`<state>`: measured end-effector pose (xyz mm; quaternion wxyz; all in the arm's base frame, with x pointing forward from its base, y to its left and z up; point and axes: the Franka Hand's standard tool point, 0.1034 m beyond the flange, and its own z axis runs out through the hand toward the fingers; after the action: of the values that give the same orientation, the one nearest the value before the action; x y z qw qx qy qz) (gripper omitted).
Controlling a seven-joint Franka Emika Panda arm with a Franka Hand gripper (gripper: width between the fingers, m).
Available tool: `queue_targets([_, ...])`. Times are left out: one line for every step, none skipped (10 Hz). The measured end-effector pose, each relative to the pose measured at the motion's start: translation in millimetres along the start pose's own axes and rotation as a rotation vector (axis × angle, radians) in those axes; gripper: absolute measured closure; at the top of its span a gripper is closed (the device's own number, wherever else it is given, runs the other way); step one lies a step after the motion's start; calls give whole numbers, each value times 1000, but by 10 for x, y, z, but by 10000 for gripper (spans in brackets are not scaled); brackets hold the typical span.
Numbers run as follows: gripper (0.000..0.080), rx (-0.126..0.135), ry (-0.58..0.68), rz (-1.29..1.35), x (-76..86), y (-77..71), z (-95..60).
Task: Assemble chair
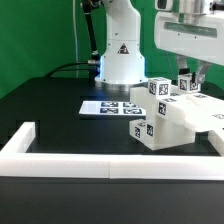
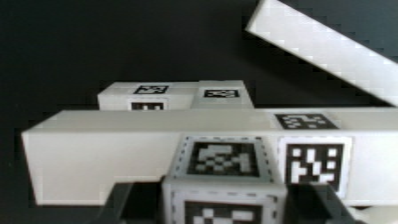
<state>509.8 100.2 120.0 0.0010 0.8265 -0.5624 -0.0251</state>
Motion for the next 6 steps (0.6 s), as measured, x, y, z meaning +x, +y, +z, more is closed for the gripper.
queue_targets([515,2,-5,60,-11,-3,2])
queue_targets([508,2,-6,75,-15,-3,2])
queue_targets([508,1,-5,43,-14,-3,2])
queue_targets([287,0,-6,-18,-12,1,3])
queue_targets([287,-5,-8,-25,-25,5,3])
queue_targets([181,-6,-5,-83,-38,2,1])
